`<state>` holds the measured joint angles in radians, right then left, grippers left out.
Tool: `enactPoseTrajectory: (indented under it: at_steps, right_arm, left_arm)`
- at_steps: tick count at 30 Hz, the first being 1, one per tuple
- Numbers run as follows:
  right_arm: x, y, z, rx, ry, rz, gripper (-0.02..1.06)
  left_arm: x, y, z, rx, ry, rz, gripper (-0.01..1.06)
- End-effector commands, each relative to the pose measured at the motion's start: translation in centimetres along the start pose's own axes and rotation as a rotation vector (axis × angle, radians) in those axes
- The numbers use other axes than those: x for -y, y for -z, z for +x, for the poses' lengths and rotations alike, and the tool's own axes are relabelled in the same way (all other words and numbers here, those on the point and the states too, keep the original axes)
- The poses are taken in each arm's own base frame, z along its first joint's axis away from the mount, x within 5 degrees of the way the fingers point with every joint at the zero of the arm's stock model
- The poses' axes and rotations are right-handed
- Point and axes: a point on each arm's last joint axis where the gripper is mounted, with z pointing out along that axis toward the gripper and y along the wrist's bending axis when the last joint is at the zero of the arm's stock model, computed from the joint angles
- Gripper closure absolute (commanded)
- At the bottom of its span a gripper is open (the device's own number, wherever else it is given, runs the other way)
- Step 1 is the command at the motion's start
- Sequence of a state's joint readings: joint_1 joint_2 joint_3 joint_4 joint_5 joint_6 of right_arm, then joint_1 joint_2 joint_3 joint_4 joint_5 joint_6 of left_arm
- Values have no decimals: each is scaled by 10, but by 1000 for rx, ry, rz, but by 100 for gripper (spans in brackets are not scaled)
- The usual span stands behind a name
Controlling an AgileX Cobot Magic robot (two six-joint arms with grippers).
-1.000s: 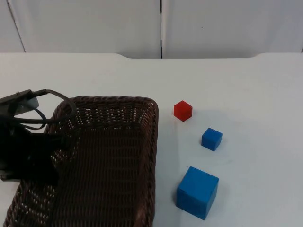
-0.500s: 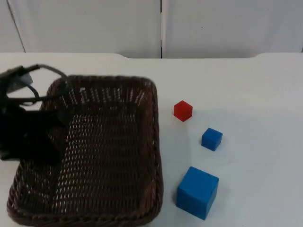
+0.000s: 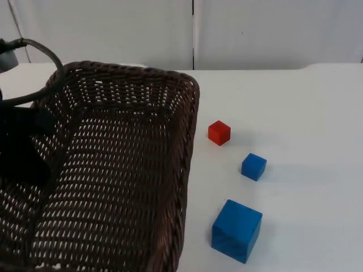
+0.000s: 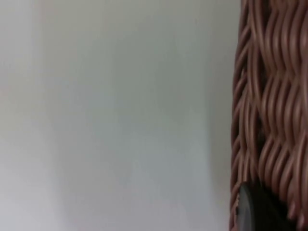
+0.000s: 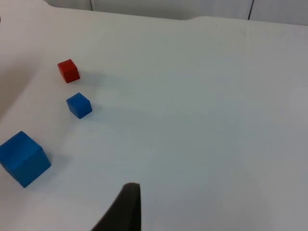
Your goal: Pick up the basket with the left hand and place the largest block into the basket with the right hand.
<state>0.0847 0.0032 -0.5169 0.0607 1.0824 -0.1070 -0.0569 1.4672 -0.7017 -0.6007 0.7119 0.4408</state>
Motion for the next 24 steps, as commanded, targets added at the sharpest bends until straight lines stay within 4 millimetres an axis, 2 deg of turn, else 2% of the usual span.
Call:
enactPoseTrajectory:
  at_steps: [1,4,7,12,24]
  right_arm:
    - [0,0,1,1,5,7,-1]
    - [0,0,1,1,5,7,-1]
    - [0,0,1,1,5,7,-1]
    - [0,0,1,1,5,7,-1]
    - [0,0,1,1,5,7,-1]
  left_arm:
    - [3,5,2,-6,1,13,105]
    - [1,8,2,-9,25,24,105]
    - [-13,18,2,4,83,27,105]
    - [-22,30,4,30,111,28,105]
    - [-22,31,4,38,120,32,105]
